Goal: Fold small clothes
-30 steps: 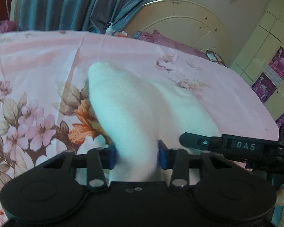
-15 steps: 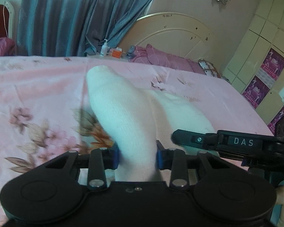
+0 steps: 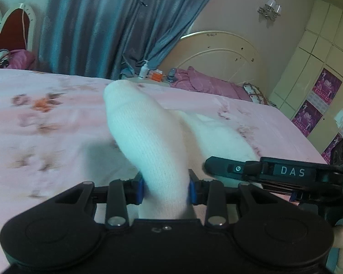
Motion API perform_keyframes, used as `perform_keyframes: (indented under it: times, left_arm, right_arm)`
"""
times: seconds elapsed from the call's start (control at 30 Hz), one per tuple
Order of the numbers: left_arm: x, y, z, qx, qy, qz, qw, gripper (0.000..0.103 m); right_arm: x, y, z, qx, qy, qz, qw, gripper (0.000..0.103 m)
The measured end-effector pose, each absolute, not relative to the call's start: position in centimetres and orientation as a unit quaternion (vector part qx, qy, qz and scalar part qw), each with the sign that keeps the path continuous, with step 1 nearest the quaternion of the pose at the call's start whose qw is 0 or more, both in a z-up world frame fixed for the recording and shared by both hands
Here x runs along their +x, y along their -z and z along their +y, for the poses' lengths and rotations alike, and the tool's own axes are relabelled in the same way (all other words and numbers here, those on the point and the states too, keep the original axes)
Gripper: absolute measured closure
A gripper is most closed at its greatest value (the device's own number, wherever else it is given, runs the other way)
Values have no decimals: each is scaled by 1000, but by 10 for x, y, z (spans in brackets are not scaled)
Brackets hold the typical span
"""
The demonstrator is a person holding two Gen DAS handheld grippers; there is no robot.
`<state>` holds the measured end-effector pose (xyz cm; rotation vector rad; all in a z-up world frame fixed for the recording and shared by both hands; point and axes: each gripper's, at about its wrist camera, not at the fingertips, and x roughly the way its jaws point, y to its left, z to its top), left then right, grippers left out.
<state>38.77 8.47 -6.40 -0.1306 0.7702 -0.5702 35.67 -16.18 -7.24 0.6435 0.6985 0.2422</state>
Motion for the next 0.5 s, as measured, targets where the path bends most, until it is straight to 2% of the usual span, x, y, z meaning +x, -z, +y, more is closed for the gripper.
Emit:
perform_keyframes:
  times: [0.23,0.5]
  left_arm:
    - [399,61,164,-64,255,375,889,69]
    - [420,69,201,-69,238,378,892,69]
  right_arm:
    - [375,75,-77,313,-132,343,876,70]
    - [406,87,-36,319,-145,350,868,70]
